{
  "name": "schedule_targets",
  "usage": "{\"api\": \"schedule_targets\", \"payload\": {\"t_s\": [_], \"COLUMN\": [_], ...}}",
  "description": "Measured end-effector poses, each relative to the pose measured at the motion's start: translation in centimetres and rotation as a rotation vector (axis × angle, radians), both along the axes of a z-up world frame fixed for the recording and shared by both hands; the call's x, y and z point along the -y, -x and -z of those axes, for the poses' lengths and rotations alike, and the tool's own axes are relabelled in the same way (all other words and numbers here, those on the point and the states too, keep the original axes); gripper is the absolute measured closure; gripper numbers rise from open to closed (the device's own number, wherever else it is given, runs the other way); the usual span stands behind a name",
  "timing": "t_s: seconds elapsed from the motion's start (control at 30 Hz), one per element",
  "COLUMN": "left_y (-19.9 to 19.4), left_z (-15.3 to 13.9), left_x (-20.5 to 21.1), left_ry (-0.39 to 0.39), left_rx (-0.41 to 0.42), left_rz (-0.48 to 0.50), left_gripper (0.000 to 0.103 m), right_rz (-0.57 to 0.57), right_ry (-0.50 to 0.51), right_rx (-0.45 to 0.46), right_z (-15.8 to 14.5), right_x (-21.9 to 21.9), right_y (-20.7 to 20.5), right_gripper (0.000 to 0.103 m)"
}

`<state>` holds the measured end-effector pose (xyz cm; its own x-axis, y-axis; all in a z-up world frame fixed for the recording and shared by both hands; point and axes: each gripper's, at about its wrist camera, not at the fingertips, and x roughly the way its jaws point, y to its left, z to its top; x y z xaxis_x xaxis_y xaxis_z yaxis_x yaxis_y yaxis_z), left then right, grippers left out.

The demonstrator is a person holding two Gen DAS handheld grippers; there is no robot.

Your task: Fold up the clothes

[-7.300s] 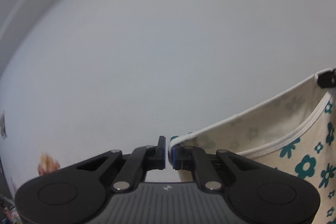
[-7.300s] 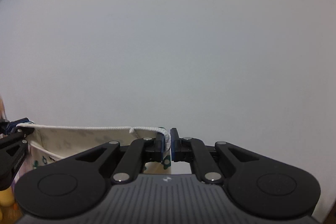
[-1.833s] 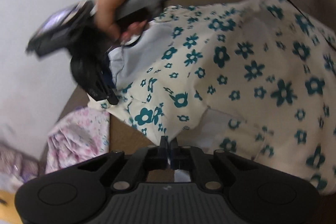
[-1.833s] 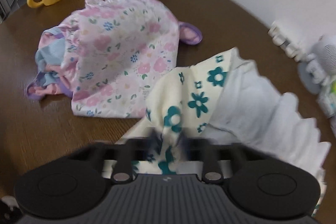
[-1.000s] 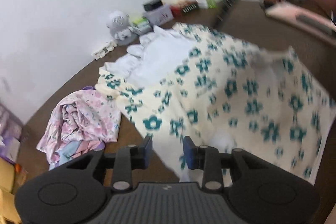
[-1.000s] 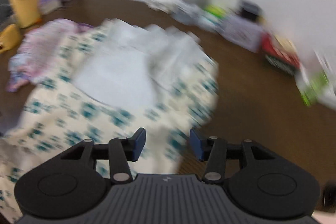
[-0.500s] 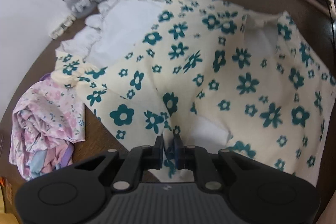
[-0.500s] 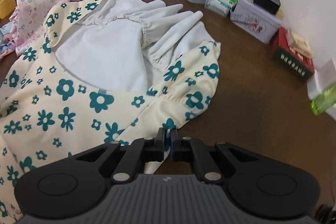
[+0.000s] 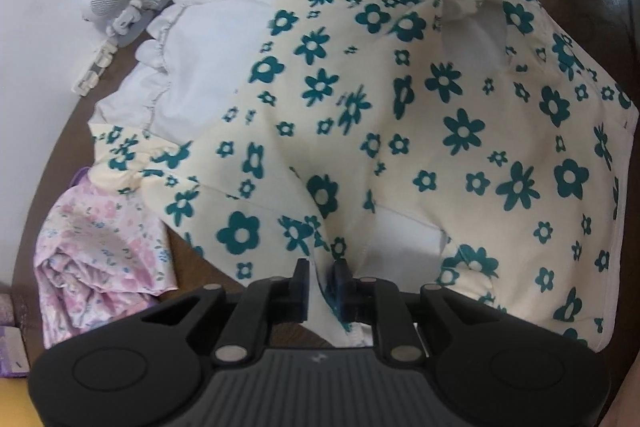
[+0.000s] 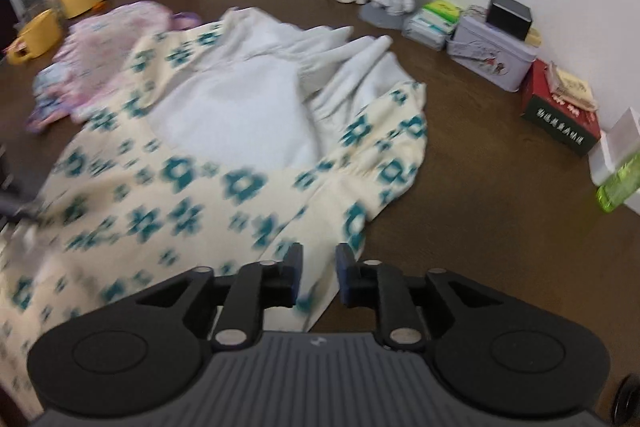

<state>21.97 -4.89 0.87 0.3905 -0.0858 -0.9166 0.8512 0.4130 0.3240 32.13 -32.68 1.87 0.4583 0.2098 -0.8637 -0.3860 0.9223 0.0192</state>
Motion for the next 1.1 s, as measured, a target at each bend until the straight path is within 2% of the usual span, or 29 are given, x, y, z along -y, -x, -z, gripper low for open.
{"api": "schedule_targets", "payload": {"t_s": [0.03, 0.1, 0.13, 0.3, 0.43, 0.53, 0.63, 0.73, 0.77, 0.8, 0.83, 0.93, 0.97, 1.03, 1.1], "left_y": [0.0, 0.1, 0.2, 0.9, 0.9, 0.6, 0.3, 0.2, 0.2, 0.3, 0.3, 0.5, 0.6, 0.8, 1.3], "left_z": [-0.2, -0.6, -0.8, -1.8, -2.4, -2.7, -3.4, -3.9, -3.8, -3.5, -3.2, -2.2, -2.0, -1.9, -2.0], "left_x": [0.0, 0.0, 0.0, 0.3, 0.6, 0.9, 1.9, 3.2, 3.5, 3.8, 4.0, 3.8, 3.6, 3.0, 2.1], "left_ry": [-0.003, -0.005, -0.001, 0.010, 0.008, 0.012, 0.033, 0.061, 0.063, 0.061, 0.059, 0.053, 0.059, 0.083, 0.116], "left_rx": [0.004, 0.023, 0.030, 0.062, 0.088, 0.093, 0.108, 0.116, 0.112, 0.105, 0.098, 0.074, 0.068, 0.057, 0.048], "left_rz": [-0.002, -0.011, -0.014, -0.025, -0.038, -0.041, -0.028, -0.001, 0.007, 0.015, 0.023, 0.027, 0.024, 0.012, 0.002], "left_gripper": [0.081, 0.064, 0.060, 0.059, 0.060, 0.060, 0.060, 0.060, 0.060, 0.060, 0.060, 0.060, 0.061, 0.061, 0.061], "right_rz": [-0.014, -0.045, -0.060, -0.137, -0.197, -0.198, -0.187, -0.195, -0.203, -0.212, -0.222, -0.261, -0.256, -0.228, -0.207], "right_ry": [0.002, 0.021, 0.031, 0.078, 0.116, 0.150, 0.163, 0.171, 0.177, 0.183, 0.193, 0.280, 0.281, 0.248, 0.165], "right_rx": [-0.004, -0.011, -0.015, -0.032, -0.046, -0.044, -0.053, -0.053, -0.046, -0.039, -0.032, -0.010, -0.011, -0.011, 0.017], "right_z": [-0.1, 0.0, 0.1, 0.5, 0.8, 1.5, 2.1, 2.5, 2.5, 2.5, 2.4, 2.3, 2.2, 1.8, 0.6], "right_x": [-0.2, -0.7, -1.0, -2.4, -3.4, -3.6, -3.9, -4.3, -4.4, -4.6, -4.7, -4.8, -4.7, -4.4, -4.1], "right_y": [0.8, 2.4, 3.2, 7.0, 10.0, 10.6, 10.5, 10.4, 10.6, 10.8, 11.1, 12.1, 12.2, 12.1, 12.6], "right_gripper": [0.076, 0.068, 0.066, 0.058, 0.058, 0.058, 0.059, 0.065, 0.073, 0.093, 0.098, 0.099, 0.099, 0.093, 0.082]}}
